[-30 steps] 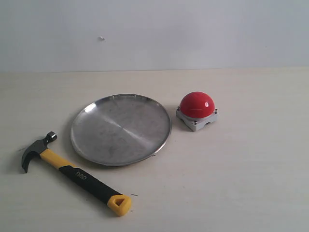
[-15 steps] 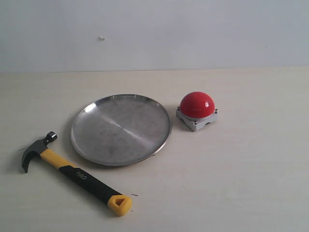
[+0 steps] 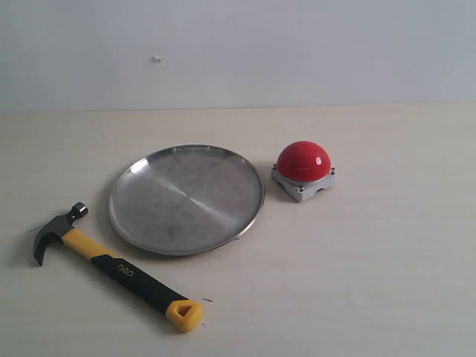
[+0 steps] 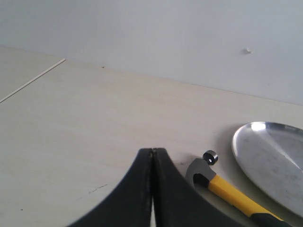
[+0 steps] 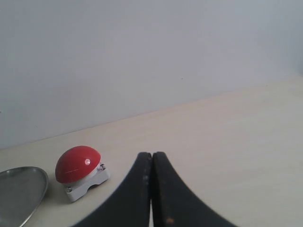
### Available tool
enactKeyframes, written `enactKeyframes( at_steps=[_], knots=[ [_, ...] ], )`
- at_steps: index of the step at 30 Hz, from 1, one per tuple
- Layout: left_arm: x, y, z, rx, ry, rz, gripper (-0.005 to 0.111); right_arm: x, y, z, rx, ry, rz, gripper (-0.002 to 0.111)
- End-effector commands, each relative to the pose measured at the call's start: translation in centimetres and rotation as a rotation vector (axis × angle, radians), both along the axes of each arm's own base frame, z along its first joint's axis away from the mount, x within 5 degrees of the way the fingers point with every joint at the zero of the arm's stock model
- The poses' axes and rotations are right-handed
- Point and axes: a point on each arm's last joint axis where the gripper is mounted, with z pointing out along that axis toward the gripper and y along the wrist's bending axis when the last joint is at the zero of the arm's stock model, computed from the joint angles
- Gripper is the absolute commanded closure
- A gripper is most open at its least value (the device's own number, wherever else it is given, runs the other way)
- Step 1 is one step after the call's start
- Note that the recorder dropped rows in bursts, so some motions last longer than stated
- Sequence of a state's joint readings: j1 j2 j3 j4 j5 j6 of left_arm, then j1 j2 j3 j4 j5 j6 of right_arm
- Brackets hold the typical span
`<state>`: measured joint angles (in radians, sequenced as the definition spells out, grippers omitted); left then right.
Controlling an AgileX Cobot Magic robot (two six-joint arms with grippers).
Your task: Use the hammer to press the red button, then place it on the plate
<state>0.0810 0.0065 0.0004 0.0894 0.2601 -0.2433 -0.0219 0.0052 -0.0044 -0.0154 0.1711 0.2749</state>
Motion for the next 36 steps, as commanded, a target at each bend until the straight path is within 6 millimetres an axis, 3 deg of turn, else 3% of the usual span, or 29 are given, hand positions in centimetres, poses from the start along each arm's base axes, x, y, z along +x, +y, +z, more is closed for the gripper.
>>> enactKeyframes(
  at_steps=[1,11,13,15,17,22,30,33,36],
  knots=[
    [0.0,0.0,0.1,0.007,-0.009,0.001,0.107,0.0,0.0,0.0,0.013,-0.01,-0.002,0.108],
    [0.0,0.0,0.1,0.008,-0.015,0.0,0.107,0.0,0.0,0.0,0.013,-0.01,-0.002,0.108],
    [0.1,-0.2,0.9,-0.106,-0.11,-0.003,0.107,0.0,0.0,0.0,0.013,-0.01,-0.002,0.108],
    [0.1,-0.2,2.0,-0.481,-0.26,0.007,0.107,0.0,0.0,0.0,0.013,-0.01,-0.002,0.108],
    [0.1,-0.2,2.3,-0.607,-0.307,0.008,0.107,0.0,0.0,0.0,0.013,-0.01,-0.002,0.108],
    [-0.1,-0.1,3.7,-0.613,-0.459,-0.022,0.107,0.0,0.0,0.0,0.013,-0.01,-0.002,0.108],
    [-1.0,0.2,5.9,-0.884,-0.727,-0.117,0.107,0.0,0.0,0.0,0.013,-0.01,-0.002,0.108],
    [-1.1,0.2,9.2,-0.928,-0.76,-0.138,0.107,0.0,0.0,0.0,0.013,-0.01,-0.002,0.108],
    [0.6,0.2,13.3,-0.852,-0.681,-0.1,0.107,0.0,0.0,0.0,0.013,-0.01,-0.002,0.108]
  ],
)
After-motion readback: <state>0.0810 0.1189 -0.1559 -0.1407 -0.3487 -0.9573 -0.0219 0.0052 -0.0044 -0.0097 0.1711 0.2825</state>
